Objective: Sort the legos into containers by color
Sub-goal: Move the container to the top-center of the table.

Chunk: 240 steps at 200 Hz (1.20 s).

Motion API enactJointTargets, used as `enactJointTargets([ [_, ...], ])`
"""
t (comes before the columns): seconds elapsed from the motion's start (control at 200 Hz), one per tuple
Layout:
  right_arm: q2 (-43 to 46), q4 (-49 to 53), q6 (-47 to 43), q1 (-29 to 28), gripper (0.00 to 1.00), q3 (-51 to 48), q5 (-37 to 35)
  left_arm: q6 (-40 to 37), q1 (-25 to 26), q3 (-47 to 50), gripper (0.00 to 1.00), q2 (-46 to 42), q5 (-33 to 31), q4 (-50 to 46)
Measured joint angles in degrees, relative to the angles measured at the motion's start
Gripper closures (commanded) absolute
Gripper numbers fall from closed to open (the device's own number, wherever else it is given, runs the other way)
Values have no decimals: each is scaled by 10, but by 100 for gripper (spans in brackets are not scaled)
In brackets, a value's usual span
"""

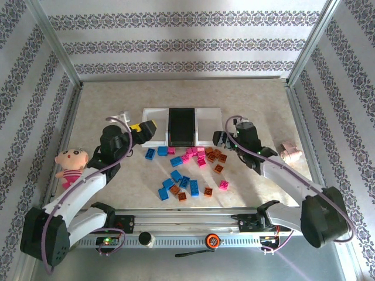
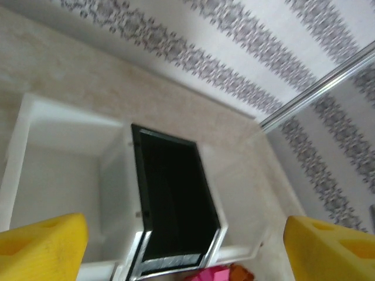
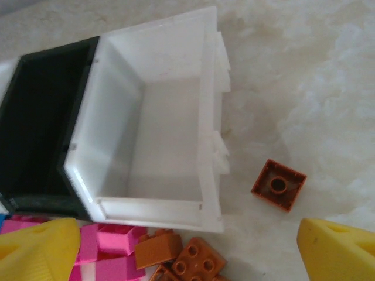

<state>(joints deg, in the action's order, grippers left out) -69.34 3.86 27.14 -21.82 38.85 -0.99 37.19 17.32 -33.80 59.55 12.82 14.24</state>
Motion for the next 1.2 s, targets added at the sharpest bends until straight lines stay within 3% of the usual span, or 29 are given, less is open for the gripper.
enactJointTargets([
  [0.22, -161, 33, -26, 35, 30, 132, 10, -23, -1, -61, 18, 99, -19, -88],
  [0.595, -297, 71, -55, 50, 51, 245, 12, -28, -1, -63, 18, 107, -23, -114],
  [0.79, -323, 75, -62, 60, 51, 282, 10, -28, -1, -63, 17, 108, -22, -116],
  [0.854, -330, 75, -61, 61, 43, 290, 9, -28, -1, -63, 17, 108, -19, -116],
  [0.879, -330, 75, -65, 61, 39, 290, 8, -28, -1, -63, 11, 108, -16, -116],
  [0.939, -328, 77, -66, 61, 32, 290, 4, -27, -1, -63, 10, 108, -10, -116],
  [0.964, -325, 76, -64, 61, 30, 288, 1, -27, -1, -63, 4, 108, -8, -117],
  [1.199, -199, 66, -42, 78, 26, 194, -30, -27, 0, -58, 0, 97, 4, -117],
])
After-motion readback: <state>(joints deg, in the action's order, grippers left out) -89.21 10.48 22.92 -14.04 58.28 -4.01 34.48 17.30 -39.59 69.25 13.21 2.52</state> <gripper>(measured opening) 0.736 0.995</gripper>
